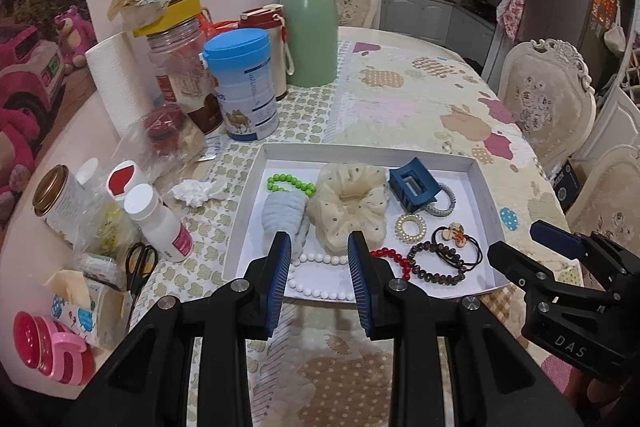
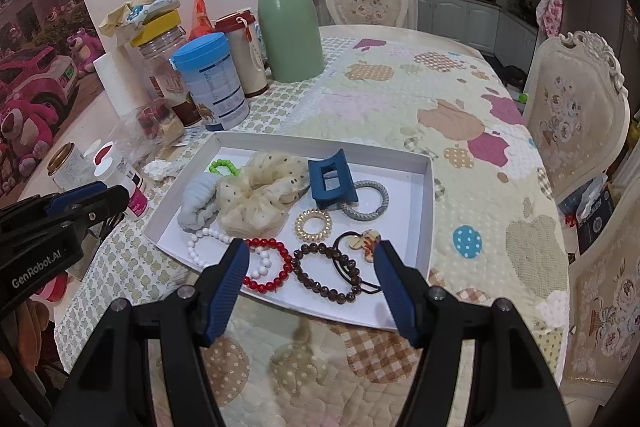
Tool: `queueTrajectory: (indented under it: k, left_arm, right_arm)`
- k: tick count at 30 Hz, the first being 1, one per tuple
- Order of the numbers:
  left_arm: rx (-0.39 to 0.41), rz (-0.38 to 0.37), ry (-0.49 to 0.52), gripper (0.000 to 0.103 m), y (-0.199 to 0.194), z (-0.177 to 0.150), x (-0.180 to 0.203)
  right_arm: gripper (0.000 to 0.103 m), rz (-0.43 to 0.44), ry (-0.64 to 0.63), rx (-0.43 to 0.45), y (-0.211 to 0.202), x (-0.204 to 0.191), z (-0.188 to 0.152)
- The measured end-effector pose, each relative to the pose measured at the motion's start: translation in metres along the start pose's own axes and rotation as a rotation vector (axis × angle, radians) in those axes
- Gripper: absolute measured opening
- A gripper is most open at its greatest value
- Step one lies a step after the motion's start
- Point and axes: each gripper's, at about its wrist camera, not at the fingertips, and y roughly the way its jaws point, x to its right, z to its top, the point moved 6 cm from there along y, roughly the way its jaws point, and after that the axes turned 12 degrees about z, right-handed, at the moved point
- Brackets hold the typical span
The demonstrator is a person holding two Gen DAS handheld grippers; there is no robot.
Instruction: Organize jewelry
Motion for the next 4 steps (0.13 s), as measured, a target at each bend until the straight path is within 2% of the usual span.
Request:
queueTrajectory:
  k: [4]
  left_arm:
    - [0.012, -0.011, 0.014, 0.021, -0.0025, 0.0005, 0.0051]
  right_arm:
    - [0.068, -0.007, 0.013, 0.004, -0.0028, 0.0079, -0.0018]
